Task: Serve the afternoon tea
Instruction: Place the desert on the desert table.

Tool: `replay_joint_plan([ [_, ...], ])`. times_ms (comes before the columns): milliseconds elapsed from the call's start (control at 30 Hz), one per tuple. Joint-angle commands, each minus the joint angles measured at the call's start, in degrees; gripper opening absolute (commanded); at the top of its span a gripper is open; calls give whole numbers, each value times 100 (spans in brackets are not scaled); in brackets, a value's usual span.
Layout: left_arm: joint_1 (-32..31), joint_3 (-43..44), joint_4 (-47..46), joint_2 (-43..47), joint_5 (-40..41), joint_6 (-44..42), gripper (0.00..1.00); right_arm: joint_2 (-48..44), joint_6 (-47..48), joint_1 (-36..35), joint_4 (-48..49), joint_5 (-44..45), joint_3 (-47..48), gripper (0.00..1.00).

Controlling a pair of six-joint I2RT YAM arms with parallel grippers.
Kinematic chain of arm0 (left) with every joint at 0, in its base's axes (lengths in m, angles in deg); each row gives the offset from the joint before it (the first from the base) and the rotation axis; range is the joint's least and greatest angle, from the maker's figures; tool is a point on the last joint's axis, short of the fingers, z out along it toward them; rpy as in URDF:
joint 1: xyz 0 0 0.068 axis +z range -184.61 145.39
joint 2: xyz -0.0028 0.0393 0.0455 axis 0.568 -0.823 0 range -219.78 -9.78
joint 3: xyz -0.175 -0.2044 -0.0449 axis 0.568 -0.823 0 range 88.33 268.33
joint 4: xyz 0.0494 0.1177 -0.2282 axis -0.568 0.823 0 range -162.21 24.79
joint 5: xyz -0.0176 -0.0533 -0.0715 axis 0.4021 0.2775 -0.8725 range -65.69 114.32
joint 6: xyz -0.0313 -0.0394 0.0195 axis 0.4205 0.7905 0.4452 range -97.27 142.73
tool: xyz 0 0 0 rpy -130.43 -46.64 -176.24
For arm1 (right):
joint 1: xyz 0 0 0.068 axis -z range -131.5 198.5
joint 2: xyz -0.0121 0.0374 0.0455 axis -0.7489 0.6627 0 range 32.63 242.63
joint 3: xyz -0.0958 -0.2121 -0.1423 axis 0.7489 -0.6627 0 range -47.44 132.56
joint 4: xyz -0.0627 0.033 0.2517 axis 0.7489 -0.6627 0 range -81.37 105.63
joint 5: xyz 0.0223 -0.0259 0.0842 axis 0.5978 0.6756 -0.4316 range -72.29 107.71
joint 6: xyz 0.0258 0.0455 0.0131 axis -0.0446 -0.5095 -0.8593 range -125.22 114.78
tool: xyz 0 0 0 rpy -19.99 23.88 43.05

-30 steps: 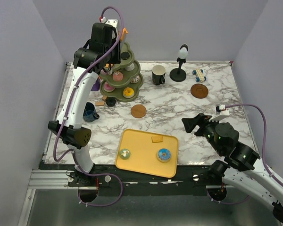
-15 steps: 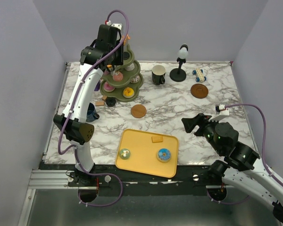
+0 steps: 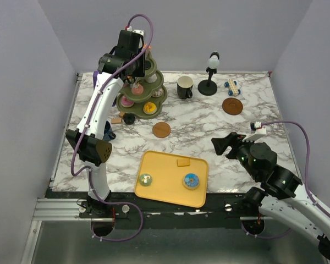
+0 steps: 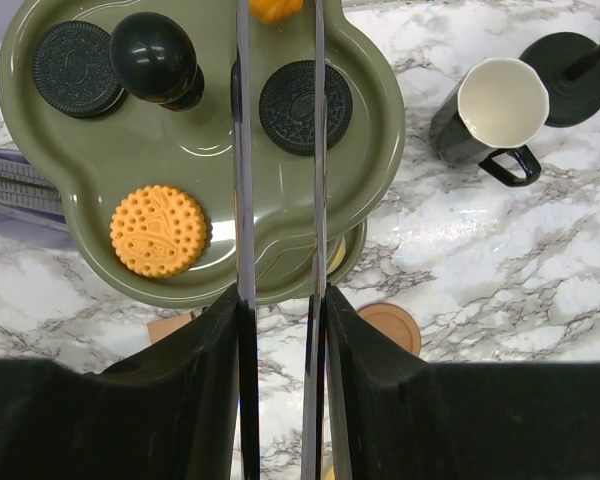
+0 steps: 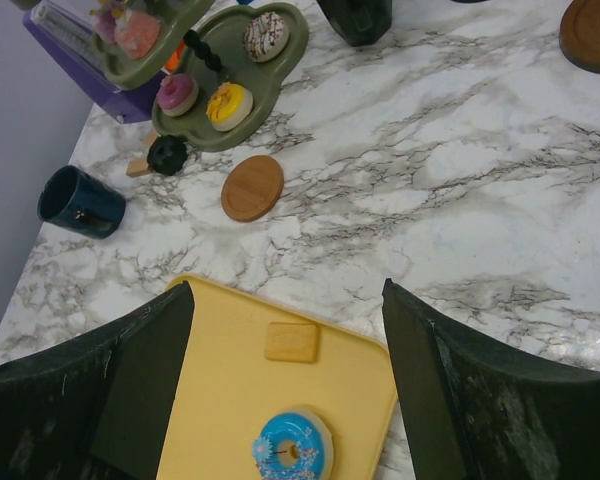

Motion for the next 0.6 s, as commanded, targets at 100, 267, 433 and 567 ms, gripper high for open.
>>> replay_joint_plan([
  [100,33,167,-163,-40,289,-10,4,3,35,-11,74,4,-85,84],
  [267,28,23,-180,29,317,9,15,12,32,-11,74,-3,-87,84],
  [433,39,-90,-203,135,318,4,25,16,31,-11,73,10,-89,84],
  [567,28,-164,-231,203,221,-20,34,20,35,-11,73,-10,-84,84],
])
